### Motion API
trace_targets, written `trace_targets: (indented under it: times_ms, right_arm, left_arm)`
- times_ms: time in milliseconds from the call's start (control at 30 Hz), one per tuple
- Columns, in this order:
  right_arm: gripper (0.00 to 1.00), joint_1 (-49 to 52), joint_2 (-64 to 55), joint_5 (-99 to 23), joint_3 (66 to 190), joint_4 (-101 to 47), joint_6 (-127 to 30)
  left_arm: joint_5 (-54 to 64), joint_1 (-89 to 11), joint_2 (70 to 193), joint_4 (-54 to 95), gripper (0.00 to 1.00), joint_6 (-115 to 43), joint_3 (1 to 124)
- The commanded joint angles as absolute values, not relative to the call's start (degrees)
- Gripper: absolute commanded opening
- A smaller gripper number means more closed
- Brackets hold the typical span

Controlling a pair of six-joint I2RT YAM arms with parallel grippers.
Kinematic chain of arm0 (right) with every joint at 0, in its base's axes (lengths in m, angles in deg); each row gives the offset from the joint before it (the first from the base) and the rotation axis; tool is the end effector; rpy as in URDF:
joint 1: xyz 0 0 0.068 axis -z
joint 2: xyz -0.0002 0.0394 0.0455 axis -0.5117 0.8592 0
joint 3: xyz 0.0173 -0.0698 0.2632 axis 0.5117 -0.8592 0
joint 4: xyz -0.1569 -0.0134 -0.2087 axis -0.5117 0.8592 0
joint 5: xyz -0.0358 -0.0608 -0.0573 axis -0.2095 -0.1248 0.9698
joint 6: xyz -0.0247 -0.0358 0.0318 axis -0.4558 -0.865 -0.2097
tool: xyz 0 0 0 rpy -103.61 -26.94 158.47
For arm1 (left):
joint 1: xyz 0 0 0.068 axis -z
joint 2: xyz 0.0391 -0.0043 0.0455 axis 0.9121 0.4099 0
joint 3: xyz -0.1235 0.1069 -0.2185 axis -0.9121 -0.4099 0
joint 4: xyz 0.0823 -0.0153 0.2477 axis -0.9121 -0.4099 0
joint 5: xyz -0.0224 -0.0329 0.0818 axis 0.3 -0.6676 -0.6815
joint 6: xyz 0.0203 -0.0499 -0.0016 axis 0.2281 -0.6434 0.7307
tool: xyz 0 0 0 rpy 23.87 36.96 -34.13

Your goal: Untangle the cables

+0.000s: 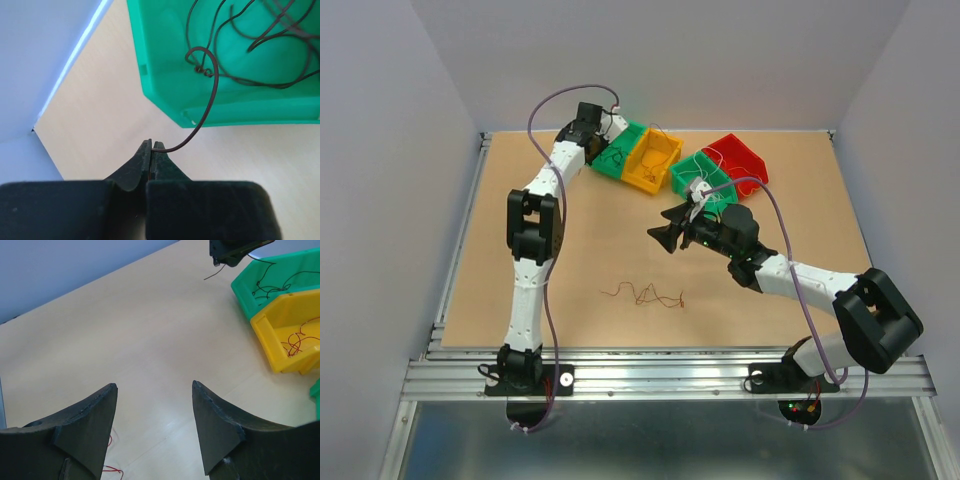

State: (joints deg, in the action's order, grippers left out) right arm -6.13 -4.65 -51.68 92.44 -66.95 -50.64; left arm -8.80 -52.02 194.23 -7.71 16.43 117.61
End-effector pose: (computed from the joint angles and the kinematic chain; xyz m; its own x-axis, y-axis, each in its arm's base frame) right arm 0.2399 0.1961 0.2559 -0.0914 0.0218 -0.9956 -0.8427 0.5310 0.0890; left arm 0.5412 -0.1292 0.2335 -0.3356 0.7583 -0.5589 0.5096 0.6451 0.5693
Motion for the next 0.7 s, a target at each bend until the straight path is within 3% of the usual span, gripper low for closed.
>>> trace_targets:
  times_ms: [0,200,667]
  right_arm:
    - [0.67,-6.58,-5.57,-52.20,95.52,-68.66,-51.22]
    - [0.67,-6.66,-5.84,-52.19,95.43,-68.75,-51.31]
    - [0.66,-6.58,-5.57,-52.55,95.61,-68.84,-51.13]
  left_arm:
    - [-11.02,-50.86,190.33,-8.78,0.00,13.48,120.41]
    - [-9.52,-49.20,193.58,-8.87,0.00,10.67,126.84]
    - [-8.47,-46.47,198.86,4.48,0.00,9.43,125.35]
